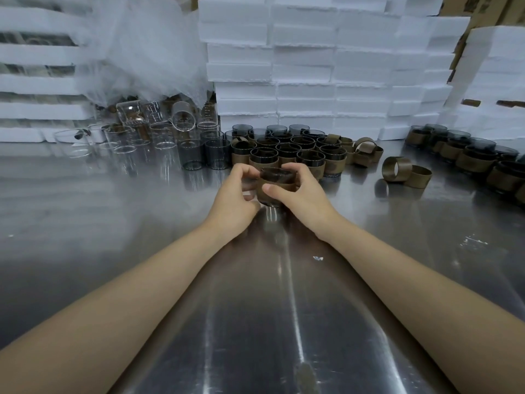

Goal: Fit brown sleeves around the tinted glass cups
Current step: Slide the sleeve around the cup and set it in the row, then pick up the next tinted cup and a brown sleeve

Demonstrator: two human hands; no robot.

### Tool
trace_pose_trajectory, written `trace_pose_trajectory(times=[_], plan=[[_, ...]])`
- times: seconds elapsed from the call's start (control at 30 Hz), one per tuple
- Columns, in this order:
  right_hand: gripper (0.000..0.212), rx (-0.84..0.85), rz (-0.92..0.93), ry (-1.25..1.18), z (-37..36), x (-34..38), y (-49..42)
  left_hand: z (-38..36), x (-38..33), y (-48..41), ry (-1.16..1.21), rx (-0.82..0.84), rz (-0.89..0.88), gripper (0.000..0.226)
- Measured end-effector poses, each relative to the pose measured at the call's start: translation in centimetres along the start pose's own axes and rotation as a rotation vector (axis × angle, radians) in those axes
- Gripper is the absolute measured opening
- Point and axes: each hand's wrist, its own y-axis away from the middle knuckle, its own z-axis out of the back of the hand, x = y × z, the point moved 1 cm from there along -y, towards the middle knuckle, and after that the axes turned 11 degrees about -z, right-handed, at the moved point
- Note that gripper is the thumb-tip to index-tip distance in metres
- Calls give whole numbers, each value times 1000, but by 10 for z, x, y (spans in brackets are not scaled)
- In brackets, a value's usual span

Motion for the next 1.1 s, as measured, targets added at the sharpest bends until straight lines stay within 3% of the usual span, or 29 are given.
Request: trace_pose_trajectory(times=[0.17,0.37,0.47,0.67,0.83,0.97,1.1], plan=[[69,-124,120,273,6,-3,-3,2,6,-1,-165,-2,87,42],[45,-195,255,479,12,-1,-3,3,10,-1,-383,84,70,25],[27,-307,349,432,12,5,4,5,16,-7,-581,111,111,22],[28,-97,171,672,3,3,12,20,35,-30,-928,128,219,35],[20,-170,162,632,12,-3,0,27,51,-57,-1056,92,214,43],[40,-59,145,664,10,-11,-3,35,61,-81,-1147,91,154,64],[44,-38,167,694,8,-13,-12,35,72,-92,-1159,36,24,39]])
